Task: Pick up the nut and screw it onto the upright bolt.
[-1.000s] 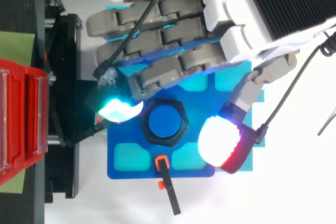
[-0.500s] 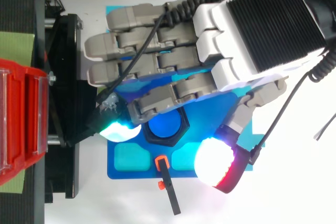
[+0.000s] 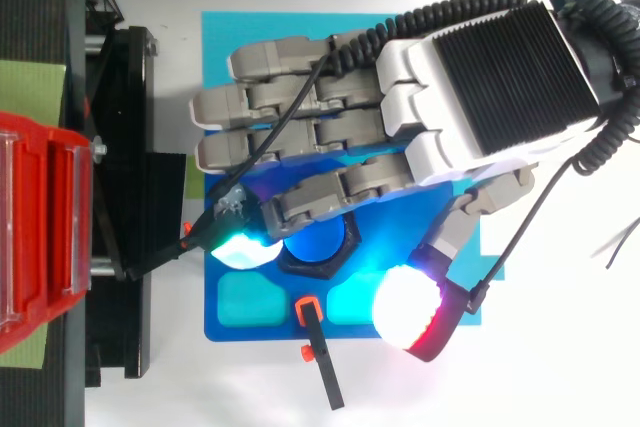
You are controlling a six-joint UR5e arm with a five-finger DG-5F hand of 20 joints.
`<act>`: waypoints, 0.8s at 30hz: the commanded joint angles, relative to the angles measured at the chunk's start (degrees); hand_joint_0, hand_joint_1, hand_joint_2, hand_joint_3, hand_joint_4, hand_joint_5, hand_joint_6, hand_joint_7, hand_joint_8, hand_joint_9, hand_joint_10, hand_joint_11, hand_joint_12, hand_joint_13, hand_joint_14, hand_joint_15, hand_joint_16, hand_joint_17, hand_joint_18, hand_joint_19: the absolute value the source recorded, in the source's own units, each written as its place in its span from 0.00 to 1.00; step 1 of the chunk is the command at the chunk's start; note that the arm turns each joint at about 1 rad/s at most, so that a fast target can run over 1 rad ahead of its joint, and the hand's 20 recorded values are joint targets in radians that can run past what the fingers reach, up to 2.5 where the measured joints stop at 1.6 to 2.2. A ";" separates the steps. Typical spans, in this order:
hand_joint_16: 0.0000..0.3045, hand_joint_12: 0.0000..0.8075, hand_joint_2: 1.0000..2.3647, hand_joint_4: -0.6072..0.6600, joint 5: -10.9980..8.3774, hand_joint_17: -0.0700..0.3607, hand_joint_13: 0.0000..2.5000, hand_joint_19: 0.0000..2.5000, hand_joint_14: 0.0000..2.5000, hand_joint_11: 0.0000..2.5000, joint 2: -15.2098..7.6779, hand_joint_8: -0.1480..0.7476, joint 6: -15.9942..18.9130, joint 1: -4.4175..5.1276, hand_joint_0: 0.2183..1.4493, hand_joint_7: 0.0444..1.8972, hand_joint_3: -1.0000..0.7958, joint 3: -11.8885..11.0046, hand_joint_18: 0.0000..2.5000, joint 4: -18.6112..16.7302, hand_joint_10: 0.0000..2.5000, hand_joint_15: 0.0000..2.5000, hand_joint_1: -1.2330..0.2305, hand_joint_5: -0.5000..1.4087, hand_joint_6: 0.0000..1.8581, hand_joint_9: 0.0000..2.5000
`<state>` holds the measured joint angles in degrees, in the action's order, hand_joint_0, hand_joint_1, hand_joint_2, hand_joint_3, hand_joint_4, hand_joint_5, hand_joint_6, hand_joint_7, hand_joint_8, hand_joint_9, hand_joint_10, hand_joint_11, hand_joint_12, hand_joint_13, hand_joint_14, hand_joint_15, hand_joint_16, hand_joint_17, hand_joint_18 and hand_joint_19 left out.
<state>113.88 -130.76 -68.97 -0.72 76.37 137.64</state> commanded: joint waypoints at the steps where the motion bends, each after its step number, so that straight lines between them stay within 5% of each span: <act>1: 0.13 0.38 0.00 0.53 -0.24 0.37 0.00 0.00 0.00 0.00 -0.02 0.34 0.68 0.02 0.19 0.28 0.28 0.80 0.00 -1.23 0.00 0.00 0.70 0.15 0.27 0.09; 24: 0.07 0.26 0.00 0.67 0.38 0.27 0.16 0.00 0.00 0.00 -0.02 0.43 1.03 -0.95 0.21 0.42 0.28 0.89 0.01 -1.85 0.00 0.00 0.62 0.22 0.27 0.29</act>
<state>114.15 -130.78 -67.94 -1.58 77.20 135.92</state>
